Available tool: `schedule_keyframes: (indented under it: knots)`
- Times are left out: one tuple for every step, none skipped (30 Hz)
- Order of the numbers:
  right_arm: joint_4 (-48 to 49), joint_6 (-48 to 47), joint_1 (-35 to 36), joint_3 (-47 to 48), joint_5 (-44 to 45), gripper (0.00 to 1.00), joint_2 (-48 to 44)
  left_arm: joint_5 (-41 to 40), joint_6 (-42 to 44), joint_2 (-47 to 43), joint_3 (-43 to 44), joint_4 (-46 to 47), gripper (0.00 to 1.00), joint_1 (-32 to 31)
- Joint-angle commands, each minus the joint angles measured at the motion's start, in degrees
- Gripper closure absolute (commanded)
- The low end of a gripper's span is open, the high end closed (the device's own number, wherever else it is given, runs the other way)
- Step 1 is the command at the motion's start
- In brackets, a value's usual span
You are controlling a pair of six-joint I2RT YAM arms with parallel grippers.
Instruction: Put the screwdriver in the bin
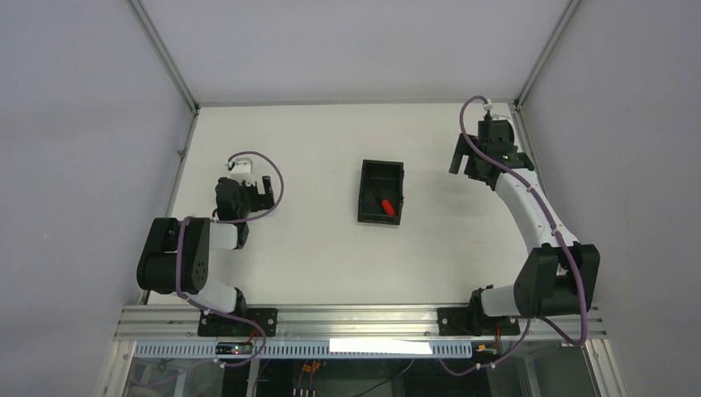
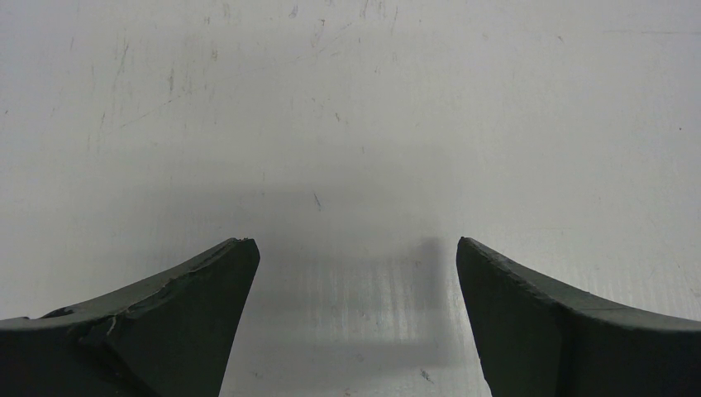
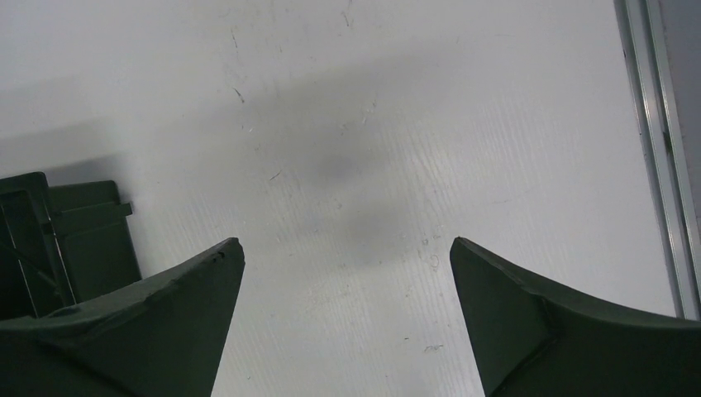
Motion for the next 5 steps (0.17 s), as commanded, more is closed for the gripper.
schedule_keyframes:
  knots:
    - [-0.2, -1.1, -0.7, -0.3, 0.8, 0.01, -1.5, 0.5, -0.2, -1.3, -0.1, 1.7, 0.01, 0.2]
    - [-0.1, -0.8, -1.0, -0.4, 0.9, 0.01, -1.5, 0.5, -0.2, -1.4, -0.1, 1.7, 0.01, 0.2]
    - [0.1, -0.6, -1.0, -0.6, 0.7, 0.01, -1.6, 0.6, -0.2, -1.3, -0.1, 1.7, 0.01, 0.2]
    - [0.3, -0.6, -1.1, -0.7, 0.5, 0.01, -1.7, 0.6, -0.2, -1.3, -0.1, 1.7, 0.01, 0.2]
    - [0.5, -0.7, -1.1, -0.8, 0.1, 0.01, -2.0, 0.6, -0.2, -1.3, -0.1, 1.8, 0.01, 0.2]
